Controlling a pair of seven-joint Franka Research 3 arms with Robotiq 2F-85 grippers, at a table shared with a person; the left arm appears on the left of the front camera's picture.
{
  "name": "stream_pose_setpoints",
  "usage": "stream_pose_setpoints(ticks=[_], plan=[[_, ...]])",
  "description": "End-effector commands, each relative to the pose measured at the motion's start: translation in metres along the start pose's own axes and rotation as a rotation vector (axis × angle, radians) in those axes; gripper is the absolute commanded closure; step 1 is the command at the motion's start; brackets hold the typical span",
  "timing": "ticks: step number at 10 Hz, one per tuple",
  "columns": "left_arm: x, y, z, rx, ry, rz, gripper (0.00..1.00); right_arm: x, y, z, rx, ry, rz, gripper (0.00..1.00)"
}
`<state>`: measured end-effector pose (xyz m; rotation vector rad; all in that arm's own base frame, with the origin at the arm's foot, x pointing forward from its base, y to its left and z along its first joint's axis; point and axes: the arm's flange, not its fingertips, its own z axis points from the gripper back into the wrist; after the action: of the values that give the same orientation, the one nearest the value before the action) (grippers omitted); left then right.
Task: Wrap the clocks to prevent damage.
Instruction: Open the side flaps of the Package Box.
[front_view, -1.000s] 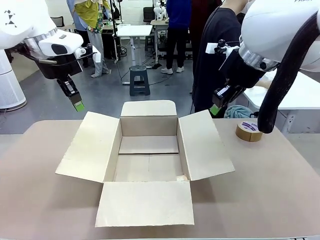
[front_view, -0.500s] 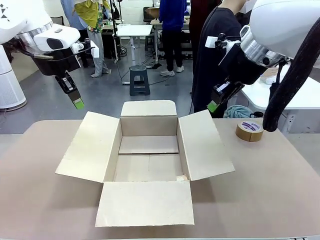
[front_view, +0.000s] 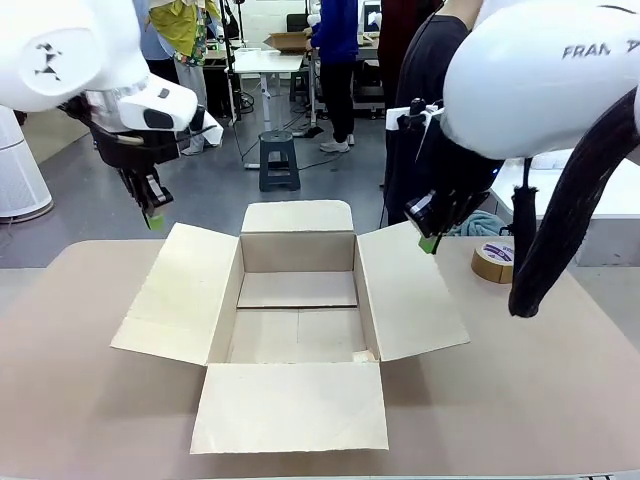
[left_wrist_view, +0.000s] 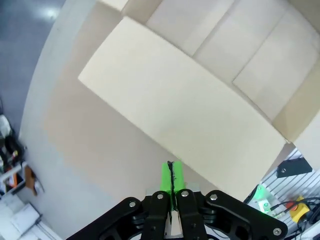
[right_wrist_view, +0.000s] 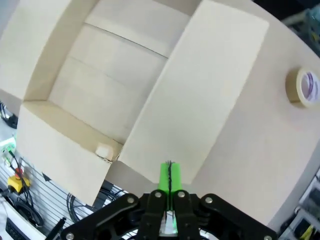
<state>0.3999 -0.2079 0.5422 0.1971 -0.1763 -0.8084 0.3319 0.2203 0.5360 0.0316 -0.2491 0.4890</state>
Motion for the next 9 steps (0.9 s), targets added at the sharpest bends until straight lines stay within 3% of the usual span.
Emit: stream_pose_setpoints(ticks=[1,4,7,9], plan=[[0.002,-0.004,-0.019,0.009,0.016,0.078,1.00,0.012,0.004,-0.022,-0.052,0.033,-0.105,0.99],[-0.001,-0.003,-0.052,0.012,-0.033,0.205,1.00,0.022,-0.008,-0.060,-0.018,-0.001,-0.219,0.99],[-0.005,-0.005,-0.073,0.037,0.043,0.330,1.00,0.025,-0.013,-0.092,-0.073,0.046,-0.322,0.99],[-0.006,-0.001,-0.069,0.001,0.018,0.275,1.00,0.024,-0.019,-0.083,-0.021,0.045,-0.280,0.99]])
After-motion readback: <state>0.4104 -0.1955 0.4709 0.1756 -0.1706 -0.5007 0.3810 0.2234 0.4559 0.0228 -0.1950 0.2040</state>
